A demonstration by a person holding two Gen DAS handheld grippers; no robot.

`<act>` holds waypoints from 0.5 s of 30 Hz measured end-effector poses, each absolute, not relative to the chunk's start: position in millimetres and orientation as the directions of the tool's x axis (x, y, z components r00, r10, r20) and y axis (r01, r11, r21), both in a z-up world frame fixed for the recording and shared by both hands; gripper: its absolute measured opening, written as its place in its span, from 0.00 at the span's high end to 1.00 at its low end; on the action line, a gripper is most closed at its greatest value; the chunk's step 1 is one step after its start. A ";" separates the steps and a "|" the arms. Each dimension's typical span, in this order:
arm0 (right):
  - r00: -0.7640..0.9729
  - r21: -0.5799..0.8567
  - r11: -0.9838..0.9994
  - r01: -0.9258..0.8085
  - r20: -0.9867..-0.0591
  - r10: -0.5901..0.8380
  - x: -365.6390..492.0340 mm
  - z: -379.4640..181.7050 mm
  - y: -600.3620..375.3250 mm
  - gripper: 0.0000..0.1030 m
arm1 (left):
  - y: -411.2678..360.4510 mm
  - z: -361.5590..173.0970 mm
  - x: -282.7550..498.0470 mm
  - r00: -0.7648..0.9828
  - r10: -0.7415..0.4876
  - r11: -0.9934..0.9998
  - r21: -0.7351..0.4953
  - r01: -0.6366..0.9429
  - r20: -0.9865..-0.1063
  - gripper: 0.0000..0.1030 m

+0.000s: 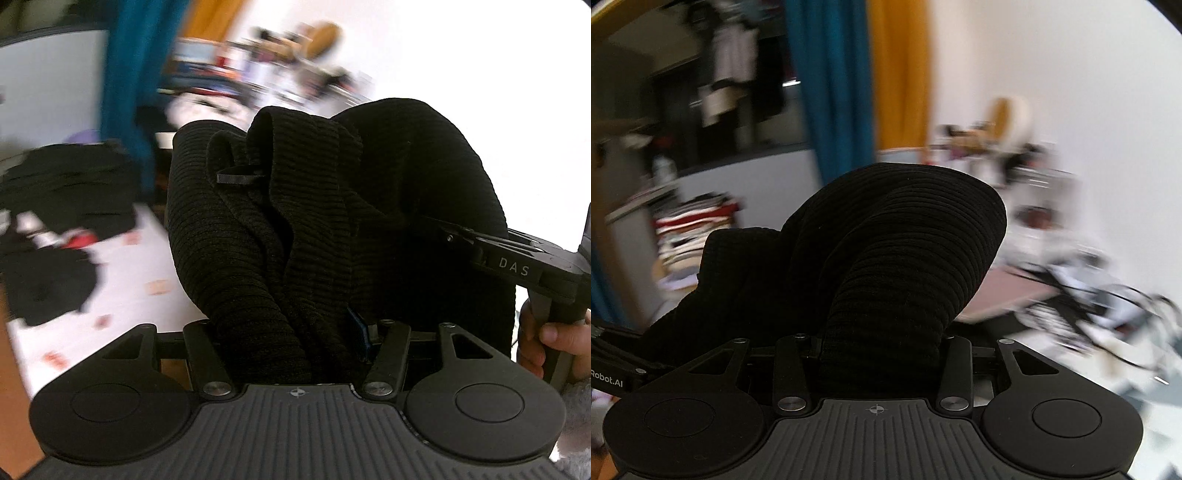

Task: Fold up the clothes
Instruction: 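Lift the black bundle with both grippers and carry it toward the chair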

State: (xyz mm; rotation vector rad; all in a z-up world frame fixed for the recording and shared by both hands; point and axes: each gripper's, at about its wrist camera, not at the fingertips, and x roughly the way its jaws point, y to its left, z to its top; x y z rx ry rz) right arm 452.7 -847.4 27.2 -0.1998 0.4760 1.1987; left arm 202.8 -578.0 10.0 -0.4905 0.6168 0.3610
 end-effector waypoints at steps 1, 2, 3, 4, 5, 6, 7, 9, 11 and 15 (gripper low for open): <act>0.249 0.095 0.325 -0.941 -0.455 0.855 435.3 29.9 -831.5 0.64 | -565.2 12.1 180.4 0.755 0.209 0.807 -0.326 -0.492 -0.622 0.44; 0.217 0.091 0.288 -0.953 -0.455 0.863 417.9 32.6 -815.7 0.64 | -552.6 13.8 158.6 0.747 0.243 0.788 -0.324 -0.524 -0.619 0.44; 0.185 0.088 0.251 -0.964 -0.456 0.871 400.4 35.1 -799.4 0.64 | -541.1 15.4 139.6 0.737 0.272 0.768 -0.322 -0.554 -0.619 0.44; 0.151 0.090 0.214 -0.973 -0.457 0.877 382.9 36.5 -780.6 0.64 | -529.3 17.2 117.6 0.724 0.304 0.743 -0.322 -0.586 -0.619 0.44; 0.117 0.092 0.177 -0.980 -0.458 0.881 365.6 37.9 -762.4 0.64 | -517.8 19.5 96.3 0.710 0.336 0.717 -0.320 -0.619 -0.619 0.44; 0.083 0.094 0.142 -0.985 -0.459 0.885 348.7 39.2 -747.2 0.64 | -508.8 22.3 79.4 0.697 0.365 0.694 -0.318 -0.645 -0.618 0.44; 0.045 0.098 0.101 -0.990 -0.458 0.888 329.2 40.6 -729.5 0.64 | -499.1 24.3 62.1 0.680 0.396 0.668 -0.315 -0.674 -0.617 0.44; -0.022 0.105 0.029 -0.994 -0.455 0.890 297.1 44.0 -698.6 0.64 | -480.7 27.6 27.6 0.644 0.455 0.610 -0.312 -0.729 -0.615 0.44; -0.092 0.106 -0.049 -0.993 -0.451 0.888 263.6 46.7 -667.5 0.64 | -463.6 30.5 -2.8 0.606 0.507 0.551 -0.310 -0.775 -0.613 0.44; -0.217 0.106 -0.189 -0.976 -0.446 0.869 202.3 51.1 -608.5 0.64 | -426.6 34.4 -52.2 0.531 0.587 0.441 -0.308 -0.843 -0.612 0.44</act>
